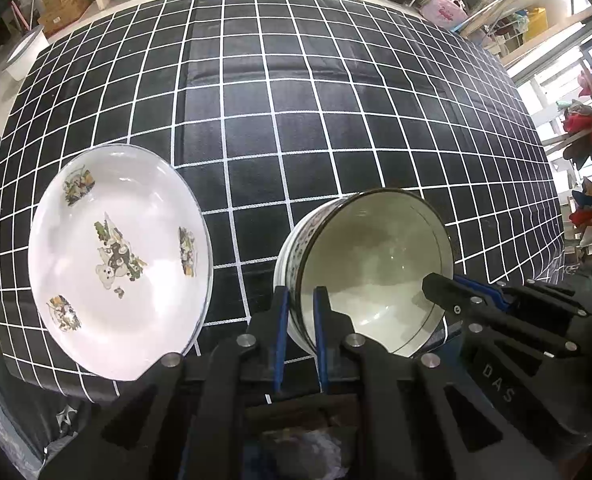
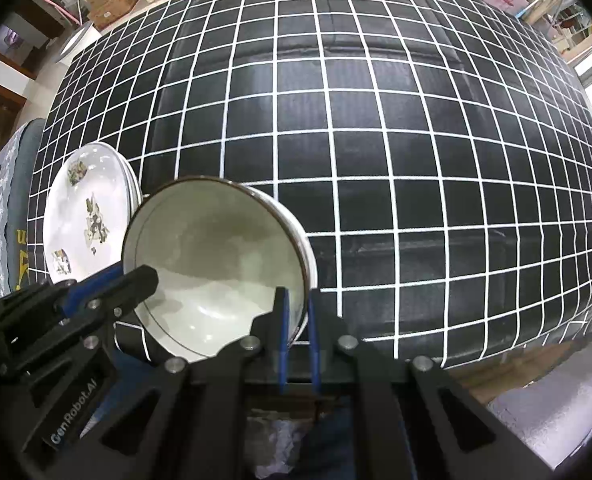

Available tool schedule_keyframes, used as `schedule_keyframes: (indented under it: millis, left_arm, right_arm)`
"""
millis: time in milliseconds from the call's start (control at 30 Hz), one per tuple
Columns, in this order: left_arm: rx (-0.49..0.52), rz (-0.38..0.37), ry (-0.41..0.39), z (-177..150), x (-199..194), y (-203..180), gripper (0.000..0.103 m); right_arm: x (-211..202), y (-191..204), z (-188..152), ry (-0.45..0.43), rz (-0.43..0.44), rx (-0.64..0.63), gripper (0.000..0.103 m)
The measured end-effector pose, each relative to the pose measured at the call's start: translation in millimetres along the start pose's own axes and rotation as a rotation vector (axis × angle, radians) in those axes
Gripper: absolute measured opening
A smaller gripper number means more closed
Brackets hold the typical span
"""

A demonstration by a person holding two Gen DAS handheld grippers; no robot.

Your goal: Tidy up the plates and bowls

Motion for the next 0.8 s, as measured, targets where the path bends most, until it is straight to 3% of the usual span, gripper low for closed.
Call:
schedule_keyframes:
  millis: [367, 533, 633, 800]
  left_arm:
    - [-0.027, -0.037, -0.04, 8.2, -19.0, 5.2, 0.011]
    - [-0.043, -0.094, -0.035, 5.0, -27.5, 5.7, 0.02]
    - [-0.034, -0.106, -0.048, 2.1, -31.7, 5.7, 0.025]
    - [-0.044, -0.161, -0.057, -0.5, -31.5, 12.7, 0.042]
  right_arm:
    - [-3.7, -4.3, 1.5, -0.009, 0.028, 0.013, 0.015]
    - [-16.2, -5.6, 2.2, -0.062, 0.048, 0.019, 0.05]
    - [-21.6, -9.3, 3.2, -0.087, 0.067, 0.036, 0.059]
    - [-15.2, -16.0, 2.1, -0.081, 0.105, 0.077, 0.063]
Point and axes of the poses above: each gripper's, at about its wrist camera, not at the fingertips, and x roughly the way its jaws point, y to its left, z to its top, the point moved 2 cm from there along x, roughly the way its jaws point, and after that the axes turned 9 degrees about -y, right-handed, at the moved point
